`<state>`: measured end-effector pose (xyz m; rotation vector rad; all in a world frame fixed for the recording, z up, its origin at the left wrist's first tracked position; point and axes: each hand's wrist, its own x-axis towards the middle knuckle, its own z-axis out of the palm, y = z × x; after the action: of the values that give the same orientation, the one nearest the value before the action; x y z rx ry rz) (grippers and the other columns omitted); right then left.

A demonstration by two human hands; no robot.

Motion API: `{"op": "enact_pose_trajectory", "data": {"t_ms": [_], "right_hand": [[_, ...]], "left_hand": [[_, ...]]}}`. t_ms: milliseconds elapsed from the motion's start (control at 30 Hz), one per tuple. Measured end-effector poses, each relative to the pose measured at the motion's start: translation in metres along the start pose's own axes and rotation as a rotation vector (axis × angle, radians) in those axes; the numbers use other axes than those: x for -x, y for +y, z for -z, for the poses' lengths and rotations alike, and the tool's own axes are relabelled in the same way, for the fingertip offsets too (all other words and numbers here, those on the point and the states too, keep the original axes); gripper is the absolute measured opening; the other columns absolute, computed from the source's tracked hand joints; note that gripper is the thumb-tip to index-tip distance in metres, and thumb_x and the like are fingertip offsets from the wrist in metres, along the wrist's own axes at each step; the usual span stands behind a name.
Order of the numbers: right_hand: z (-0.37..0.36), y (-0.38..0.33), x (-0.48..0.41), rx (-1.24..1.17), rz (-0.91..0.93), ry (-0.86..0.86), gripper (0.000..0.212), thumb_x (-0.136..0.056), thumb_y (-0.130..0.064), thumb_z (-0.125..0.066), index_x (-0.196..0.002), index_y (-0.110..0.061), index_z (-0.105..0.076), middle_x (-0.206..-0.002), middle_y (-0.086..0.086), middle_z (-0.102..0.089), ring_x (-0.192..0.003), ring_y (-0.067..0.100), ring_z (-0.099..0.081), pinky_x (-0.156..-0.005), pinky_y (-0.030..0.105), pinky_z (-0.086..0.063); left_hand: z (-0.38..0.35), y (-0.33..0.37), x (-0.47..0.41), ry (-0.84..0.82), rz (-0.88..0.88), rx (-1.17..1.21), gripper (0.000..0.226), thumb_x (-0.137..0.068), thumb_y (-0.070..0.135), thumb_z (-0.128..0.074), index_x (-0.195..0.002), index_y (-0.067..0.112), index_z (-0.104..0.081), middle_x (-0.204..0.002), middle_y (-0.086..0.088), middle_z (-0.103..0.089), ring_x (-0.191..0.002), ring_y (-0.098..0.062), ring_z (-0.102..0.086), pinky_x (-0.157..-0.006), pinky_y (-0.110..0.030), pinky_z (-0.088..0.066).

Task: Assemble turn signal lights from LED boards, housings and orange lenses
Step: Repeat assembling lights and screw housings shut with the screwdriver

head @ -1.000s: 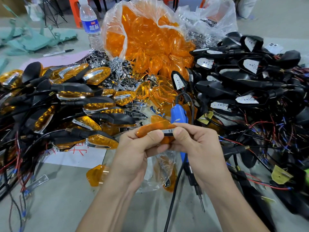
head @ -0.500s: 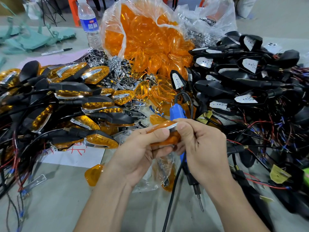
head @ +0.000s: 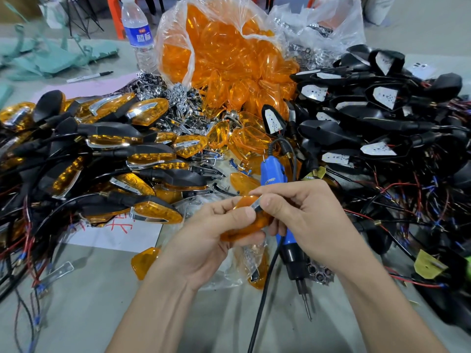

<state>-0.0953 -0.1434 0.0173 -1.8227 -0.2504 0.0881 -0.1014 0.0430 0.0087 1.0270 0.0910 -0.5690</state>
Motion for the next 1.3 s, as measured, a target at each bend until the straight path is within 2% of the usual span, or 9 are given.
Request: {"op": "enact_pose_trajectory", "data": {"t_ms": [100, 200, 367, 467, 567, 633, 767, 1167, 1300], "right_hand": [[0.000, 0.001, -0.003, -0.070, -0.047, -0.036, 0.016, -0.097, -0.013, -0.071, -0.108, -0.016, -0.081, -0.073, 0.010, -0.075, -0.058, 0.018, -0.068, -0.059, 0.024, -0.058], [-0.003, 0.004, -0.002, -0.145, -0.070, -0.031, 0.016, -0.095, -0.013, -0.073, -0.107, -0.016, -0.082, -0.078, 0.012, -0.077, -0.062, 0.021, -0.069, -0.061, 0.024, -0.058], [-0.004, 0.010, -0.004, -0.209, -0.095, -0.071, 0.019, -0.096, -0.012, -0.072, -0.107, -0.023, -0.083, -0.088, 0.012, -0.079, -0.072, 0.035, -0.073, -0.066, 0.027, -0.060], [-0.005, 0.008, -0.007, -0.258, -0.124, -0.115, 0.027, -0.097, -0.008, -0.069, -0.109, -0.028, -0.082, -0.095, 0.003, -0.081, -0.085, 0.021, -0.076, -0.075, 0.028, -0.061], [-0.010, 0.004, -0.011, -0.079, -0.108, -0.008, 0.030, -0.096, -0.011, -0.072, -0.117, -0.032, -0.078, -0.101, -0.010, -0.081, -0.098, 0.009, -0.076, -0.088, 0.033, -0.062], [-0.017, 0.000, -0.009, 0.054, -0.070, 0.133, 0.032, -0.093, -0.014, -0.077, -0.117, -0.035, -0.078, -0.097, -0.020, -0.079, -0.094, 0.002, -0.075, -0.085, 0.028, -0.063], [-0.025, -0.005, -0.001, 0.072, -0.061, 0.299, 0.030, -0.084, -0.011, -0.084, -0.106, -0.032, -0.082, -0.092, -0.026, -0.077, -0.087, -0.008, -0.073, -0.083, 0.014, -0.059], [-0.016, -0.005, 0.018, 0.037, 0.044, 0.433, 0.032, -0.076, -0.016, -0.091, -0.089, -0.044, -0.081, -0.084, -0.024, -0.078, -0.080, -0.001, -0.076, -0.076, 0.017, -0.060], [-0.012, 0.000, 0.017, -0.095, 0.024, 0.382, 0.029, -0.072, -0.015, -0.092, -0.090, -0.035, -0.084, -0.080, -0.011, -0.080, -0.077, 0.012, -0.079, -0.072, 0.023, -0.062]], "left_hand": [[-0.002, -0.002, -0.003, 0.106, -0.053, -0.086, 0.022, -0.071, 0.014, -0.081, -0.093, 0.013, -0.084, -0.090, -0.015, -0.077, -0.080, -0.021, -0.077, -0.067, -0.023, -0.062], [-0.004, -0.002, -0.003, 0.160, -0.097, -0.095, 0.025, -0.066, 0.004, -0.090, -0.089, 0.008, -0.083, -0.085, -0.017, -0.078, -0.072, -0.023, -0.077, -0.062, -0.023, -0.060], [-0.005, -0.007, -0.002, 0.199, -0.159, -0.098, 0.028, -0.057, 0.006, -0.088, -0.085, 0.007, -0.083, -0.080, -0.019, -0.077, -0.065, -0.026, -0.077, -0.062, -0.026, -0.061], [-0.002, -0.007, -0.002, 0.239, -0.262, -0.197, 0.031, -0.061, 0.006, -0.091, -0.091, 0.005, -0.083, -0.088, -0.023, -0.078, -0.078, -0.034, -0.078, -0.071, -0.032, -0.064], [-0.003, -0.004, -0.003, 0.309, -0.425, -0.302, 0.026, -0.064, 0.013, -0.085, -0.090, 0.014, -0.084, -0.088, -0.013, -0.080, -0.081, -0.026, -0.079, -0.072, -0.026, -0.062], [-0.006, -0.005, -0.004, 0.329, -0.506, -0.340, 0.026, -0.067, 0.016, -0.085, -0.093, 0.020, -0.084, -0.088, -0.007, -0.081, -0.081, -0.022, -0.079, -0.071, -0.024, -0.061], [-0.008, -0.014, -0.004, 0.400, -0.514, -0.377, 0.028, -0.074, 0.005, -0.087, -0.095, 0.023, -0.083, -0.088, -0.002, -0.082, -0.082, -0.017, -0.079, -0.070, -0.021, -0.061], [-0.014, -0.010, 0.004, 0.336, -0.526, -0.651, 0.028, -0.081, 0.011, -0.088, -0.097, 0.034, -0.081, -0.087, 0.014, -0.080, -0.080, -0.007, -0.077, -0.068, -0.018, -0.059], [-0.011, -0.009, 0.007, 0.284, -0.515, -0.682, 0.020, -0.082, 0.013, -0.088, -0.094, 0.029, -0.083, -0.083, 0.009, -0.080, -0.075, -0.016, -0.078, -0.067, -0.030, -0.064]]}}
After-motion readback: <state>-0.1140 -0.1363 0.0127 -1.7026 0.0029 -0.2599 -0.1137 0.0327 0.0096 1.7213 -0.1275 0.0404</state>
